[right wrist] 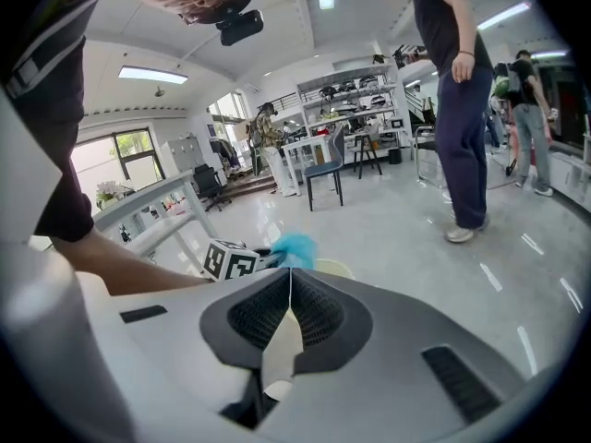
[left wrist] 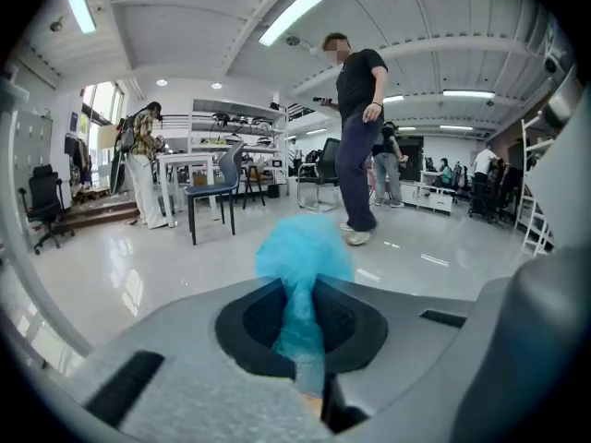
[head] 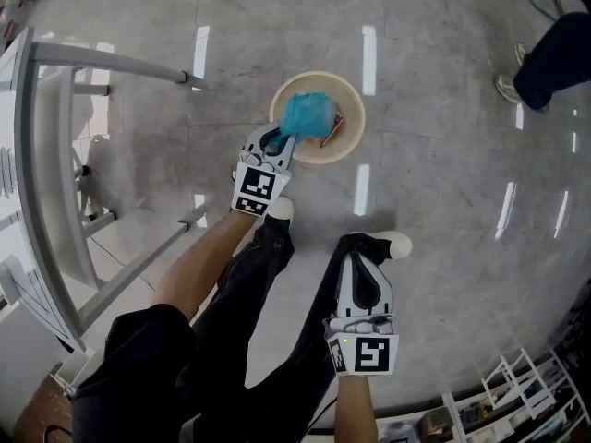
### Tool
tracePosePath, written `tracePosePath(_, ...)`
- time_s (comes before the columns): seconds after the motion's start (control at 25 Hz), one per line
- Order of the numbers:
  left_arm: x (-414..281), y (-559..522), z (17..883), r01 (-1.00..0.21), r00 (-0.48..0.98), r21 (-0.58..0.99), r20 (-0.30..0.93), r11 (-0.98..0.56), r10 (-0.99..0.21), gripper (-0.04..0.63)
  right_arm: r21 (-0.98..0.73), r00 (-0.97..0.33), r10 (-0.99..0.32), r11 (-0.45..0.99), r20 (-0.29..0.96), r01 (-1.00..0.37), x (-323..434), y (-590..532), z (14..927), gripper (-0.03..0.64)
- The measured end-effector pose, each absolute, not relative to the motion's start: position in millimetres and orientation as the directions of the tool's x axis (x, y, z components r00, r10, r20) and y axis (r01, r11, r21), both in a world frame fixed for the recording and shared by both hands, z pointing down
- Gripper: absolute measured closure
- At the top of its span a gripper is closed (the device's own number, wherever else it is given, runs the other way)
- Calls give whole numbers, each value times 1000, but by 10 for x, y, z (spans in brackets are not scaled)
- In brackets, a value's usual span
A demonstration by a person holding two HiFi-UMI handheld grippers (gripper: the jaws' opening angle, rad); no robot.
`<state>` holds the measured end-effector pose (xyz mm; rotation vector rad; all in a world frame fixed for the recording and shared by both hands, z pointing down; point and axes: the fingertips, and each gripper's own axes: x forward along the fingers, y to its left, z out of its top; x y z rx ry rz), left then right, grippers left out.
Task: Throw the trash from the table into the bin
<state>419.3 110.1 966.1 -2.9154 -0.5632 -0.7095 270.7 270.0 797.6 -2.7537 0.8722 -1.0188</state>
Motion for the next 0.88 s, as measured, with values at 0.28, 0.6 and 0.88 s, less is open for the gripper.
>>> tracePosePath(0.28, 4167, 1001, 10225, 293, 772, 87, 566, -952, 289, 581, -263, 625, -522, -846, 580, -463, 2783, 2769, 8053, 606)
tracePosePath(0.6, 4201, 1059, 10575, 274, 708, 171, 630, -946, 319, 533, -272, 622, -520, -849, 585, -453, 2886, 2853, 8050, 606)
tracePosePath(0.88, 4219, 1102, 10642, 296, 682, 190, 644, -936, 347, 402, -279, 618, -515, -852, 593, -443, 2918, 2890, 8056, 606)
